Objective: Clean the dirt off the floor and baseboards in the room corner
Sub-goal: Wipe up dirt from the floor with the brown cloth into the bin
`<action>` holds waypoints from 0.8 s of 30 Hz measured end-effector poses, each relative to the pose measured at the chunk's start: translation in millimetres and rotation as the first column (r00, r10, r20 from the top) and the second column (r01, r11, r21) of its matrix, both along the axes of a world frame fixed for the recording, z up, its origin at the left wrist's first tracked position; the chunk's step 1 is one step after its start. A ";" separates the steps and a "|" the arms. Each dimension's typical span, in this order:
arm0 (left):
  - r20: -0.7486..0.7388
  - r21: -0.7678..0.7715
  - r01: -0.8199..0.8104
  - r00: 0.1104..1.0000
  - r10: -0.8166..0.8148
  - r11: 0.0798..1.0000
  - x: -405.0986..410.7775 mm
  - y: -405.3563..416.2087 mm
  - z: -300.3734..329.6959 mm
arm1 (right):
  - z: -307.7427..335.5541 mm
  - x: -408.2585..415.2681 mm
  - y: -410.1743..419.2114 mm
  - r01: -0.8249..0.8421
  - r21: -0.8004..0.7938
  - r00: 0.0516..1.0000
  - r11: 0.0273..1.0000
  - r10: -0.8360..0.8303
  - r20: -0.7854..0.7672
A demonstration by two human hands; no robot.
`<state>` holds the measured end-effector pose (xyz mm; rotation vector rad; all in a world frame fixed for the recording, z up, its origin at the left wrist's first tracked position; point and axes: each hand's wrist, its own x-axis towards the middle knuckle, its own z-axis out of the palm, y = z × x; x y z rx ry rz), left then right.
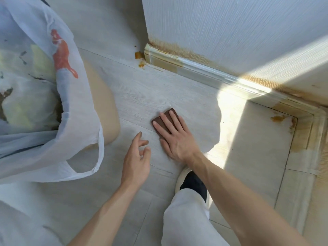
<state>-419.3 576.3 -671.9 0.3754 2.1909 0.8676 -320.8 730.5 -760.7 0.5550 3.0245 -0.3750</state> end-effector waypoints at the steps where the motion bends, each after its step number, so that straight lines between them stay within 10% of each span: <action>1: 0.010 0.001 -0.002 1.000 0.002 1.000 0.7 4.0 -0.2 | -1.1 7.5 6.1 0.090 -0.005 0.996 0.996 -0.090 -0.016; 7: 0.050 0.019 -0.041 0.998 0.040 0.999 -6.4 20.6 -2.9 | 5.7 159.8 72.4 0.790 -0.070 0.613 0.610 -0.783 0.105; 13: -0.005 0.096 -0.057 0.998 0.058 0.994 -28.0 19.2 -6.4 | 8.3 192.8 68.0 0.919 -0.080 0.393 0.386 -0.913 0.113; 18: -0.019 0.158 -0.062 0.998 0.066 0.986 -49.0 34.6 6.3 | 7.1 67.8 54.5 0.752 -0.173 0.646 0.636 -0.763 0.002; 24: -0.066 0.225 -0.019 0.997 0.035 0.974 -68.7 19.3 17.5 | -0.1 -67.8 -46.7 0.105 -0.257 0.974 0.961 -0.152 -0.168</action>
